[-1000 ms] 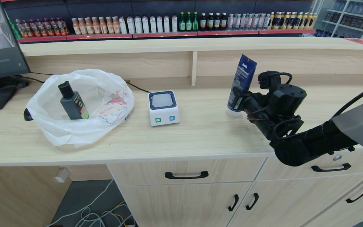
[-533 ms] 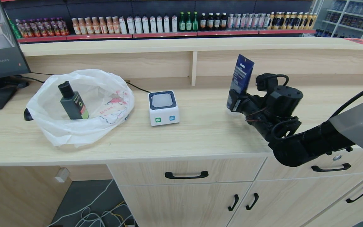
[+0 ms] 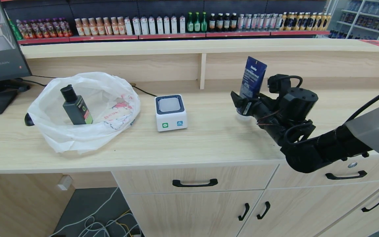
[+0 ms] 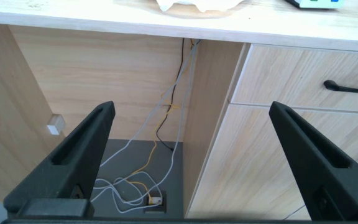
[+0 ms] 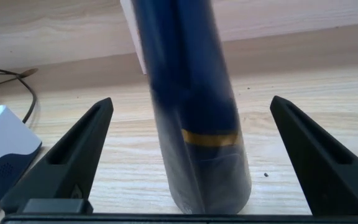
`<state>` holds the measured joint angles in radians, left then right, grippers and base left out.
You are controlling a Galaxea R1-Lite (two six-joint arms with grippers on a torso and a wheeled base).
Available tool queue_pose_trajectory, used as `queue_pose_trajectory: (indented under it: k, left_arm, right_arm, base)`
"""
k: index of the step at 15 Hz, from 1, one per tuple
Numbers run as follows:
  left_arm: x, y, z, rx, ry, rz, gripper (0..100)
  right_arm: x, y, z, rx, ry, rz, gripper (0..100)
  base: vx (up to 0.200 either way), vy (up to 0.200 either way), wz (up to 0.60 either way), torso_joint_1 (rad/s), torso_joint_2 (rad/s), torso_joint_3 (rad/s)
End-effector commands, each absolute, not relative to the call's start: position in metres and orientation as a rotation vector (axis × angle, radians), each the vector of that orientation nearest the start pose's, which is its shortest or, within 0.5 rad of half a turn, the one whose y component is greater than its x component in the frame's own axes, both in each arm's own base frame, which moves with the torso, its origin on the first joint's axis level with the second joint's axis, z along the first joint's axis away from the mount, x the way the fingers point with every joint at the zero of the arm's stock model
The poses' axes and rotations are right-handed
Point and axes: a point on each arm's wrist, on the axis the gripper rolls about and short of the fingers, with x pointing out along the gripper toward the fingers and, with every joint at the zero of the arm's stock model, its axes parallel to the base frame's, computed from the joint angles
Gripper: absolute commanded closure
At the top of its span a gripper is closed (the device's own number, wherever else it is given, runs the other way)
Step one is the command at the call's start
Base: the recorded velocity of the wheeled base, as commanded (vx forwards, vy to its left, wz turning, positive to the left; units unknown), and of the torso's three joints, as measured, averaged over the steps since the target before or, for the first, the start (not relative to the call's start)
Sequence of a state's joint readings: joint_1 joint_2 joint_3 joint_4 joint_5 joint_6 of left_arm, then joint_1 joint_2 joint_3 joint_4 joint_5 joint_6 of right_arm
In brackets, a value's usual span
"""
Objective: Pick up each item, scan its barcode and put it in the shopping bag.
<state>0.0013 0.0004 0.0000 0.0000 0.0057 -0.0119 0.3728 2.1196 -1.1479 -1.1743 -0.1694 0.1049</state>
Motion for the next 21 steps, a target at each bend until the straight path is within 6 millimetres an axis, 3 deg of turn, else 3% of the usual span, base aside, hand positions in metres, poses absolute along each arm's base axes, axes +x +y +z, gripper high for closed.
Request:
queue_pose_trajectory:
  k: [1,3,17,18,21]
  left_arm:
    - [-0.023,0.0,0.075,-0.012,0.0,0.008,0]
    - [-0.023,0.0,0.075,-0.012,0.0,0.008,0]
    - [-0.023,0.0,0.075,-0.012,0.0,0.008,0]
    - [-0.023,0.0,0.075,-0.012,0.0,0.008,0]
    - [-0.023,0.0,0.075,-0.012,0.0,0.008,0]
  right_arm:
    - [0.391,0.147,0.179,0.158,-0.185,0.21,0]
    - [0.398,0.146,0.187,0.154,-0.177,0.202,0]
    - [0.413,0.138,0.173,0.112,-0.143,0.223,0]
    - [0.413,0.137,0.174,0.115,-0.144,0.222,100]
    - [0.413,0.138,0.175,0.115,-0.15,0.238,100]
  base:
    - [0.0,0.0,0.0,0.0,0.0,0.0]
    - [0.0,0.0,0.0,0.0,0.0,0.0]
    - [0.0,0.0,0.0,0.0,0.0,0.0]
    - [0.0,0.0,0.0,0.0,0.0,0.0]
    - [0.0,0.0,0.0,0.0,0.0,0.0]
